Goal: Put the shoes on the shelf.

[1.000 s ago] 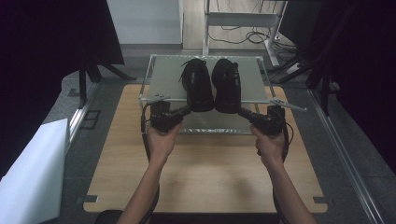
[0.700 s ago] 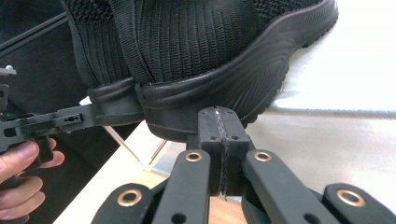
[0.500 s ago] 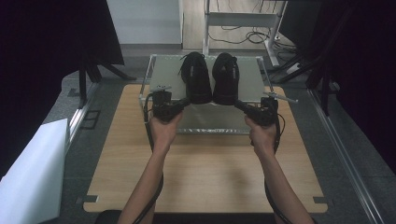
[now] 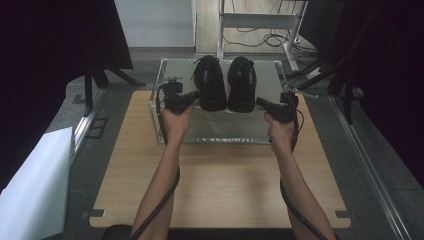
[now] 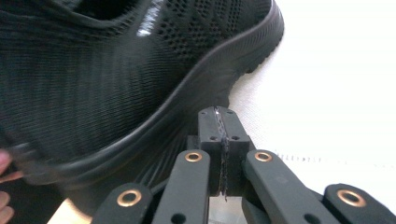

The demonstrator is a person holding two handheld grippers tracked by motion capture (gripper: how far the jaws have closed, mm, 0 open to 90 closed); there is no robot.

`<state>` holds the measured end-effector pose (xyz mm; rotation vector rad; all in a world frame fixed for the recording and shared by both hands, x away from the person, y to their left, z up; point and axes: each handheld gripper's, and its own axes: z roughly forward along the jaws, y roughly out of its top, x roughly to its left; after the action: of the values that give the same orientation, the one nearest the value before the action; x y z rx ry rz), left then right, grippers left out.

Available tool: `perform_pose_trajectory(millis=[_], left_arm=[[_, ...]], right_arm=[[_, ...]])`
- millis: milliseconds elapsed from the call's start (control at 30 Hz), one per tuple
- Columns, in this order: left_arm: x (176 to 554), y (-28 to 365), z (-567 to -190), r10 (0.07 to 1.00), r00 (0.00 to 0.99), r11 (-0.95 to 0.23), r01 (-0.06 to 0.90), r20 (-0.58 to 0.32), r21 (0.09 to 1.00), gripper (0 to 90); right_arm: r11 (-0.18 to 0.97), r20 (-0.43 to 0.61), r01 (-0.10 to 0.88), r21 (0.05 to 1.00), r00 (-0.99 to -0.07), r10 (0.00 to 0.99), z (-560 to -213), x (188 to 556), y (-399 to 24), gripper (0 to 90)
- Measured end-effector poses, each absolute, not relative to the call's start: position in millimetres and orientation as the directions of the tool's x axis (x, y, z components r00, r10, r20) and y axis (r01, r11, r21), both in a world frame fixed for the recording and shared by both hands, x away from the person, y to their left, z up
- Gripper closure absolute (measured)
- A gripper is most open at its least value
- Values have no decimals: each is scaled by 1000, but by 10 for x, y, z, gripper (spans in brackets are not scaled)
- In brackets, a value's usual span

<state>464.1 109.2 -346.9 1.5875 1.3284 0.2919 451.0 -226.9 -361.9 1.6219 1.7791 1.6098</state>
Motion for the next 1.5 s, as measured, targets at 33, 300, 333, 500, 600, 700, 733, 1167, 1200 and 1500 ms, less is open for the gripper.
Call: perform_pose_trajectory(millis=[33, 300, 333, 500, 600, 700, 733, 1167, 1200, 1500], left_arm=[[4657, 1092, -3462, 843, 371, 100, 603, -390, 791, 898], [4751, 1026, -3428, 862, 366, 64, 608, -351, 791, 900], [4755, 1013, -3423, 863, 368, 57, 609, -346, 791, 900], [4746, 1024, -3420, 857, 378, 53, 611, -350, 790, 900], [4688, 1039, -3421, 853, 387, 59, 594, -350, 802, 898], [4595, 1049, -3408, 860, 392, 52, 569, -326, 821, 860], [4563, 1056, -3407, 861, 394, 50, 563, -321, 825, 844], [4134, 1189, -3451, 844, 468, -9, 504, -264, 864, 595], [4093, 1194, -3451, 841, 473, -12, 499, -261, 867, 586], [3739, 1218, -3520, 821, 515, -35, 478, -248, 878, 511]], right_arm=[[-226, 461, 545, 807, -344, 818, -3630, 4530, -2253, 900], [-211, 427, 549, 809, -302, 852, -3623, 4627, -2163, 900], [-211, 425, 548, 810, -300, 854, -3621, 4639, -2163, 900], [-187, 399, 541, 820, -305, 865, -3623, 4664, -2181, 900], [-158, 366, 521, 839, -326, 872, -3598, 4629, -2193, 891], [-158, 368, 506, 848, -347, 863, -3561, 4570, -2240, 815], [-157, 369, 503, 850, -355, 859, -3549, 4549, -2260, 801], [-92, 323, 465, 881, -448, 834, -3521, 4198, -2431, 639], [-90, 324, 465, 881, -453, 830, -3533, 4166, -2440, 634], [-59, 309, 450, 891, -507, 804, -3603, 3881, -2501, 561]])
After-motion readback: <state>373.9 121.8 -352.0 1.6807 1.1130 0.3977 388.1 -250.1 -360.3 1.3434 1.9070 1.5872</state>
